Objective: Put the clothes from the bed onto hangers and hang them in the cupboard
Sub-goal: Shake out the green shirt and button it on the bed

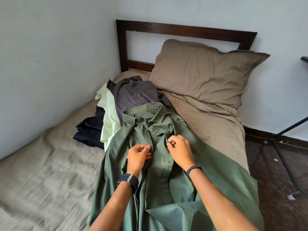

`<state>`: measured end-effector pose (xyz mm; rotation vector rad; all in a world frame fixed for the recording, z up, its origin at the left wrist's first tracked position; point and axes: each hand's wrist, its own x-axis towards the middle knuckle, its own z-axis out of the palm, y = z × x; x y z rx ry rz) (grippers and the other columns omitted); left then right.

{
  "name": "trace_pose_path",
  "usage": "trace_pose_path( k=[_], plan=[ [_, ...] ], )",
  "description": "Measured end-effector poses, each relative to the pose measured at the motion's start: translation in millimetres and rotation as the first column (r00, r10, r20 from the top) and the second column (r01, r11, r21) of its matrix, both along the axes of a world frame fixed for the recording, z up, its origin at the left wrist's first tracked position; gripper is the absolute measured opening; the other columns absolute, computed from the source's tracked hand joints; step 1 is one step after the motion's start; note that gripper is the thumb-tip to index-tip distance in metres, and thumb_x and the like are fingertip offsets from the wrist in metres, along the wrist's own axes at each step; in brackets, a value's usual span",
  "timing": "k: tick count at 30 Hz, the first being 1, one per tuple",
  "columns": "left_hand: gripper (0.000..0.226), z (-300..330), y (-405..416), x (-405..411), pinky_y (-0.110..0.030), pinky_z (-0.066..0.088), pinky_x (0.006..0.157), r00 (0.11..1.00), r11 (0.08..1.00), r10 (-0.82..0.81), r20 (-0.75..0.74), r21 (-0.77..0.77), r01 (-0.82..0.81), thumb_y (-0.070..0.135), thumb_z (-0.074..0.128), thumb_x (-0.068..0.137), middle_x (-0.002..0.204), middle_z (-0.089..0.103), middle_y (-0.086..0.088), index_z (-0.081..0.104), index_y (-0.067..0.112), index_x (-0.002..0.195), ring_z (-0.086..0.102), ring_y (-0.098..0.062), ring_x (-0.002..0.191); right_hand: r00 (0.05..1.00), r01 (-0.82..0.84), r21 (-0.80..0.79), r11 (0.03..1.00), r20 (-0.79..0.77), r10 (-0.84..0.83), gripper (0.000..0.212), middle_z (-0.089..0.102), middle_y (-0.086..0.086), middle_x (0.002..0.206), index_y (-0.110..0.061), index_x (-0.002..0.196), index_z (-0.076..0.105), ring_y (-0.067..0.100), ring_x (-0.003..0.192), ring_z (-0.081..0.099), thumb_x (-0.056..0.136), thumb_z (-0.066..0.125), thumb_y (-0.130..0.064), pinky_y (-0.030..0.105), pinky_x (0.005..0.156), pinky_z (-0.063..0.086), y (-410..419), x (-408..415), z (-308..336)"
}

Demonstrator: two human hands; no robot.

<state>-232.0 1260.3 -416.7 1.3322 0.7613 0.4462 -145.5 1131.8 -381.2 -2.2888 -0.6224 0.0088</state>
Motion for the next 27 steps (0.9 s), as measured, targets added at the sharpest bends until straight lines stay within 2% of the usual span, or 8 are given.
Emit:
trace_pose_path(
  k=[3, 6, 11, 13, 15, 19, 23, 27],
  plan=[
    [0.010, 8.8, 0.3, 0.3, -0.018, 0.053, 0.056, 0.999, 1.000, 0.008, 0.051, -0.017, -0.007, 0.007, 0.061, 0.090, 0.074, 0.064, -0.011, 0.064, -0.003, 0.088, 0.060, -0.017, 0.062, 0.999, 0.032, 0.118, 0.992, 0.002, -0.032, 0.012, 0.056, 0.003, 0.080, -0.011, 0.077, 0.060, 0.018, 0.062, 0.047, 0.080, 0.056, 0.000, 0.021, 0.062, 0.033, 11.9, -3.0, 5.3],
    [0.009, 14.4, 2.2, -0.1, -0.019, 0.054, 0.057, 0.996, 1.000, 0.007, 0.085, -0.028, -0.005, 0.007, 0.061, 0.090, 0.075, 0.064, -0.012, 0.064, -0.001, 0.087, 0.059, -0.018, 0.062, 1.000, -0.023, 0.146, 0.989, 0.019, 0.021, 0.010, 0.053, 0.000, 0.076, -0.012, 0.081, 0.062, 0.011, 0.065, 0.045, 0.083, 0.056, -0.004, 0.019, 0.064, 0.031, 19.1, -7.8, 11.2],
    [0.011, 15.4, 0.0, -2.6, -0.024, 0.055, 0.063, 0.993, 0.996, -0.037, 0.108, -0.079, 0.046, 0.008, 0.061, 0.091, 0.075, 0.065, -0.012, 0.065, 0.000, 0.086, 0.062, -0.019, 0.067, 0.985, -0.169, 0.088, 0.982, 0.036, 0.166, 0.015, 0.050, -0.007, 0.073, -0.016, 0.073, 0.058, 0.011, 0.066, 0.048, 0.088, 0.060, -0.015, 0.026, 0.068, 0.042, 26.2, -18.3, 9.7],
    [0.012, 15.9, -0.8, -3.8, -0.028, 0.056, 0.068, 0.991, 0.993, -0.058, 0.124, -0.093, 0.070, 0.007, 0.058, 0.092, 0.080, 0.068, -0.016, 0.066, -0.001, 0.086, 0.064, -0.021, 0.070, 0.981, -0.192, 0.060, 0.980, 0.045, 0.189, 0.011, 0.049, -0.009, 0.079, -0.014, 0.078, 0.060, 0.004, 0.061, 0.046, 0.089, 0.060, -0.015, 0.027, 0.065, 0.046, 27.9, -24.1, 10.3],
    [0.014, 17.5, -0.7, -4.8, -0.034, 0.056, 0.074, 0.989, 0.992, -0.066, 0.129, -0.099, 0.079, 0.005, 0.056, 0.093, 0.083, 0.070, -0.017, 0.066, 0.000, 0.086, 0.065, -0.022, 0.073, 0.980, -0.194, 0.034, 0.980, 0.052, 0.192, 0.010, 0.050, -0.008, 0.083, -0.013, 0.081, 0.061, 0.007, 0.062, 0.047, 0.090, 0.059, -0.016, 0.031, 0.064, 0.049, 29.2, -28.4, 11.1],
    [0.018, 20.4, -3.2, -7.3, -0.026, 0.056, 0.067, 0.987, 0.989, -0.086, 0.132, -0.104, 0.100, 0.002, 0.051, 0.095, 0.075, 0.070, -0.009, 0.066, 0.000, 0.085, 0.066, -0.017, 0.069, 0.986, -0.157, 0.002, 0.988, 0.062, 0.157, 0.011, 0.050, -0.003, 0.083, -0.011, 0.080, 0.061, 0.013, 0.069, 0.049, 0.090, 0.056, -0.014, 0.036, 0.068, 0.049, 31.6, -31.9, 10.1],
    [0.018, 20.6, -4.8, -6.9, -0.026, 0.057, 0.068, 0.988, 0.991, -0.075, 0.131, -0.102, 0.089, 0.002, 0.050, 0.096, 0.081, 0.070, -0.014, 0.065, -0.003, 0.088, 0.067, -0.019, 0.072, 0.991, -0.130, 0.093, 0.987, 0.025, 0.128, 0.011, 0.056, -0.002, 0.075, -0.011, 0.076, 0.064, 0.014, 0.060, 0.054, 0.086, 0.062, -0.012, 0.036, 0.063, 0.053, 30.3, -32.6, 5.2],
    [0.018, 19.3, -5.7, -3.9, -0.027, 0.058, 0.070, 0.991, 0.992, -0.059, 0.121, -0.106, 0.072, 0.003, 0.051, 0.096, 0.090, 0.070, -0.023, 0.064, -0.008, 0.092, 0.069, -0.025, 0.080, 0.990, -0.126, 0.163, 0.979, -0.039, 0.134, 0.008, 0.063, 0.001, 0.070, -0.009, 0.079, 0.067, 0.014, 0.060, 0.061, 0.086, 0.064, -0.012, 0.033, 0.063, 0.055, 27.8, -35.8, 3.3]
  ],
)
